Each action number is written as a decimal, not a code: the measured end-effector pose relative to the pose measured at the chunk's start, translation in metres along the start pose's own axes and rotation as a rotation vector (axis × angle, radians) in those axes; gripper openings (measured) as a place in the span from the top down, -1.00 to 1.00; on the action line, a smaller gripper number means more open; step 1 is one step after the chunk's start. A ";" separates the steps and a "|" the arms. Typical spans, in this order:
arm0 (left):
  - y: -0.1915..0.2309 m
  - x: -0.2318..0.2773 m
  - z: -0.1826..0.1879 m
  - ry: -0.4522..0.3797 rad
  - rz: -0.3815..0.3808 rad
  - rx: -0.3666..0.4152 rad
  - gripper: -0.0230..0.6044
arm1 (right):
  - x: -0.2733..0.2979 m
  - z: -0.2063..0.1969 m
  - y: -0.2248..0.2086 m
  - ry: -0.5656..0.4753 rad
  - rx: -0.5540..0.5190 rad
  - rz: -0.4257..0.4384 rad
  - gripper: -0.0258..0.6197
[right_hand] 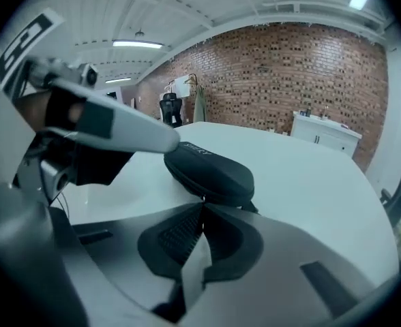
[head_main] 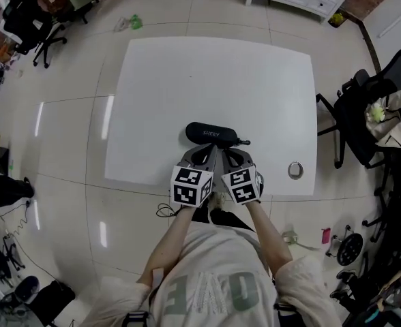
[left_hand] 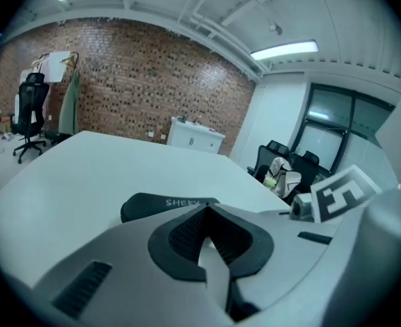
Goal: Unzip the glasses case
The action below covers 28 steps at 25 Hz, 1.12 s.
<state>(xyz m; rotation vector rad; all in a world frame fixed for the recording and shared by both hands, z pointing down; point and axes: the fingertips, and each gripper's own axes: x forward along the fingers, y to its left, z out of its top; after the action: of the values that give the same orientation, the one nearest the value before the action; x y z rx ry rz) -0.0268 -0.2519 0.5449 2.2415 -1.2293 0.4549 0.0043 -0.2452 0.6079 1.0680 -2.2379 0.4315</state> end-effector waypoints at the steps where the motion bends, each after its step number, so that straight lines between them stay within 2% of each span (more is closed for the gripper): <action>1: 0.001 0.002 0.002 -0.002 0.008 0.012 0.91 | -0.003 -0.004 0.006 0.005 0.000 0.008 0.92; 6: 0.005 0.021 -0.002 0.065 0.026 0.095 0.91 | -0.012 -0.013 0.019 0.012 0.023 0.025 0.92; 10: 0.004 0.023 -0.007 0.060 0.002 0.032 0.91 | -0.017 -0.018 0.012 0.041 -0.001 0.021 0.92; 12: 0.002 0.021 -0.012 0.057 0.003 0.036 0.91 | -0.020 -0.026 0.005 0.066 -0.012 0.011 0.92; 16: 0.004 0.022 -0.011 0.049 -0.014 -0.011 0.91 | -0.026 -0.033 -0.023 0.091 -0.014 -0.029 0.92; 19: 0.003 0.022 -0.013 0.055 -0.016 -0.017 0.91 | -0.026 -0.028 -0.047 0.093 -0.045 -0.042 0.92; 23: -0.003 0.024 -0.017 0.067 -0.029 -0.021 0.91 | -0.013 -0.008 -0.069 0.101 -0.133 -0.005 0.92; 26: -0.001 0.027 -0.015 0.080 -0.011 0.021 0.91 | -0.002 0.006 -0.071 0.121 -0.205 0.052 0.92; 28: 0.005 0.027 -0.009 0.089 0.011 0.043 0.91 | -0.001 0.008 -0.067 0.128 -0.217 0.068 0.92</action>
<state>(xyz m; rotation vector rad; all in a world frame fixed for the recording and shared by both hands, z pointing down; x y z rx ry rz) -0.0171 -0.2664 0.5675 2.2262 -1.1971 0.5845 0.0535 -0.2908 0.6030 0.8313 -2.1555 0.2700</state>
